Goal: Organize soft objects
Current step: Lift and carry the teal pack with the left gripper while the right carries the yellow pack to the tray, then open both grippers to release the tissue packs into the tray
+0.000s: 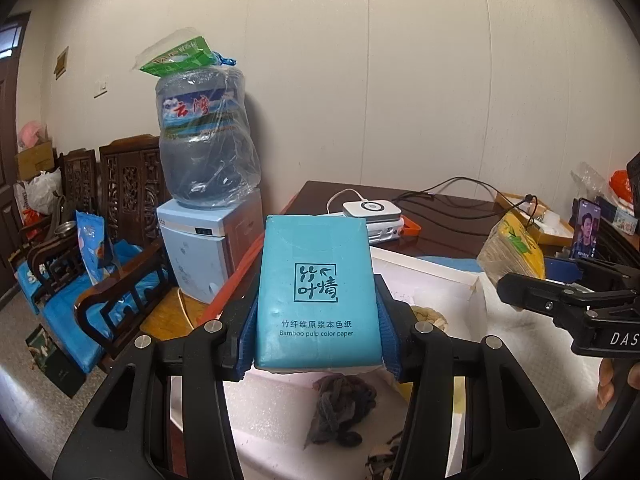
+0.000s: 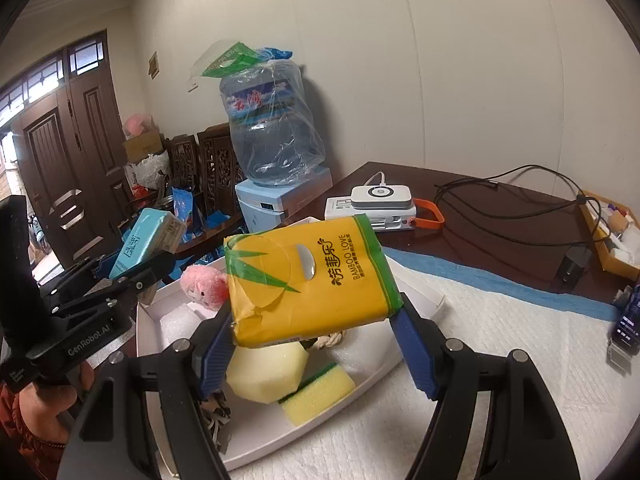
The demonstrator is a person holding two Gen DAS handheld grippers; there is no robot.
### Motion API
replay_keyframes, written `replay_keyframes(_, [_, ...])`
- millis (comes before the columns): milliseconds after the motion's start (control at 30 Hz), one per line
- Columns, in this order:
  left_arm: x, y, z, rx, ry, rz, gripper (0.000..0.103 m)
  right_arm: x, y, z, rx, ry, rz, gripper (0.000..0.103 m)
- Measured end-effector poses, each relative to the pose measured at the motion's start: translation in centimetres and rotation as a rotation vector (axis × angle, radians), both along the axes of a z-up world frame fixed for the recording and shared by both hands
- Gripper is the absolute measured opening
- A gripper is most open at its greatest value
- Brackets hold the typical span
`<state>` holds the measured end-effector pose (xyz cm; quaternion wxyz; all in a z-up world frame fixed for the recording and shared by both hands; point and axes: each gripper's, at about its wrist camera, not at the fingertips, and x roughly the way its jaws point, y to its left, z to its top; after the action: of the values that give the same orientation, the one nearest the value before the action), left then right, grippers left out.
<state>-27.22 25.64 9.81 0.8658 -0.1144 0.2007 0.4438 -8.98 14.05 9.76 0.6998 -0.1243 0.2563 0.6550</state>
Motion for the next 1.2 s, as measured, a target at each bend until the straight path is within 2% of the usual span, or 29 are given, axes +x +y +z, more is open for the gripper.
replay_keyframes(133, [1.0, 1.2, -0.7, -0.033, 0.016, -0.008, 0.050, 0.2, 1.2, -0.6, -0.024, 0.018, -0.002, 0.073])
replay_keyframes(333, [1.7, 4.5, -1.1, -0.173, -0.045, -0.038, 0.050, 1.3, 2.5, -1.3, -0.049, 0.077, -0.022, 0.073])
replay_keyframes(567, [3.4, 5.6, -0.7, -0.190, -0.024, -0.057, 0.050, 1.2, 3.0, -1.3, -0.057, 0.086, -0.029, 0.073])
replay_keyframes(800, [4.0, 6.8, -2.5, -0.276, -0.017, -0.060, 0.050, 0.9, 4.0, -2.1, -0.083, 0.117, -0.019, 0.073])
replay_keyframes(1033, [4.3, 7.5, -3.3, -0.308, -0.003, -0.054, 0.050, 1.0, 5.4, -2.9, -0.100, 0.165, -0.020, 0.075])
replay_keyframes(1067, [4.4, 7.6, -3.5, -0.319, 0.001, -0.054, 0.054, 0.9, 5.6, -3.0, -0.100, 0.169, -0.021, 0.075])
replay_keyframes(1133, [4.2, 7.8, -3.8, -0.332, -0.001, -0.046, 0.062, 0.9, 5.8, -3.3, -0.097, 0.175, -0.030, 0.084])
replay_keyframes(1200, [3.6, 7.9, -3.9, -0.325, -0.012, -0.010, 0.094, 1.1, 5.6, -3.3, -0.084, 0.175, -0.050, 0.087])
